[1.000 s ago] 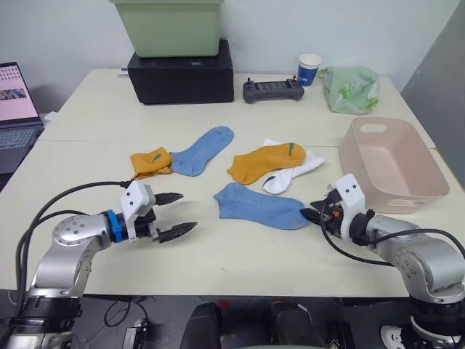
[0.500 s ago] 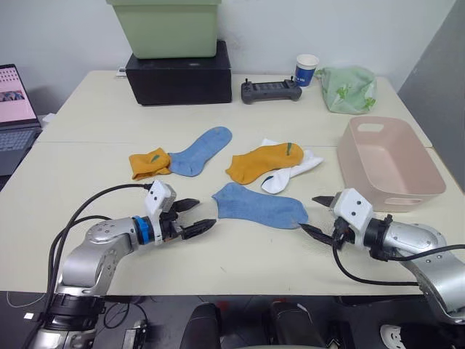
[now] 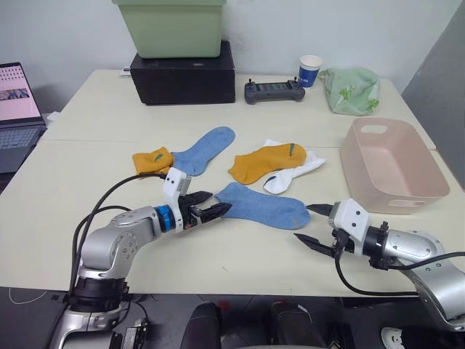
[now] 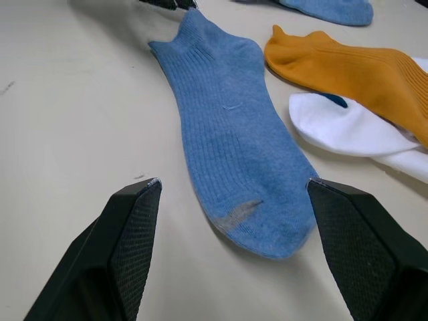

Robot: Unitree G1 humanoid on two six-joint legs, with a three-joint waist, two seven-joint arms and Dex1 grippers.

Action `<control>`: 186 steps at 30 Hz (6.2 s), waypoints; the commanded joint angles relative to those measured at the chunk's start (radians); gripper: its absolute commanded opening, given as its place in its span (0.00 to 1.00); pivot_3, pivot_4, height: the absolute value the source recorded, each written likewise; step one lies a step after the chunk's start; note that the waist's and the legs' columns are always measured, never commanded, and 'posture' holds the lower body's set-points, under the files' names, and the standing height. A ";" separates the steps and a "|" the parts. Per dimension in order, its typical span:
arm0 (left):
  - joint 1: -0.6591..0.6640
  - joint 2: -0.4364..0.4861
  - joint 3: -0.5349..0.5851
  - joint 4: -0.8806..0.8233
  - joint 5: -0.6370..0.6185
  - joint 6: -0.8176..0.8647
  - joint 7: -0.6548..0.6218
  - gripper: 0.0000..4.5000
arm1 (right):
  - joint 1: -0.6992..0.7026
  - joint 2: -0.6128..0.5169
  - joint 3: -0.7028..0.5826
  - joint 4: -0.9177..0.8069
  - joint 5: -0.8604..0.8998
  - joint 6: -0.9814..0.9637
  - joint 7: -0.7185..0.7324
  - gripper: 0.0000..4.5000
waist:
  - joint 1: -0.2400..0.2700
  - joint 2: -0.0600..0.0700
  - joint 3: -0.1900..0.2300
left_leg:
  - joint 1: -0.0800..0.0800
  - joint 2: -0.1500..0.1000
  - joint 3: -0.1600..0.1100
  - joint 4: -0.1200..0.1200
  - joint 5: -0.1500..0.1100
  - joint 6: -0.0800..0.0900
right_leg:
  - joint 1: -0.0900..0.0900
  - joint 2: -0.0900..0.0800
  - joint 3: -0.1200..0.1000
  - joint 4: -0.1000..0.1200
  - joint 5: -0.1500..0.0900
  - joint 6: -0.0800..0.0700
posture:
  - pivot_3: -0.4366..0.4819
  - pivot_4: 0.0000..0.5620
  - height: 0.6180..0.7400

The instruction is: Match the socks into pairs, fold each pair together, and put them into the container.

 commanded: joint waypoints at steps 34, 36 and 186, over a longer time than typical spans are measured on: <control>-0.170 0.103 -0.198 0.145 0.121 -0.214 -0.379 0.00 | -0.103 0.261 -0.046 -0.227 0.335 0.751 -0.264 0.00 | 0.003 0.001 -0.001 | -0.001 0.000 0.000 0.000 0.000 0.000 | 0.000 0.002 -0.001 0.001 0.000 0.000 | 0.48 0.27 0.96; -0.182 0.107 -0.206 0.165 0.129 -0.229 -0.403 0.00 | -0.088 0.280 -0.051 -0.249 0.356 0.779 -0.286 0.00 | 0.003 0.001 -0.001 | 0.000 0.000 0.000 0.000 0.000 0.000 | 0.000 0.002 0.000 0.001 0.000 0.000 | 0.48 0.27 0.96; -0.531 -0.027 -0.150 0.771 0.334 -0.681 -0.705 0.71 | -0.153 0.451 0.004 -0.181 0.553 0.764 -0.631 0.99 | 0.002 0.000 -0.001 | -0.008 0.001 0.000 0.010 -0.001 0.001 | -0.004 0.012 -0.002 0.004 0.000 -0.001 | 0.48 0.27 0.96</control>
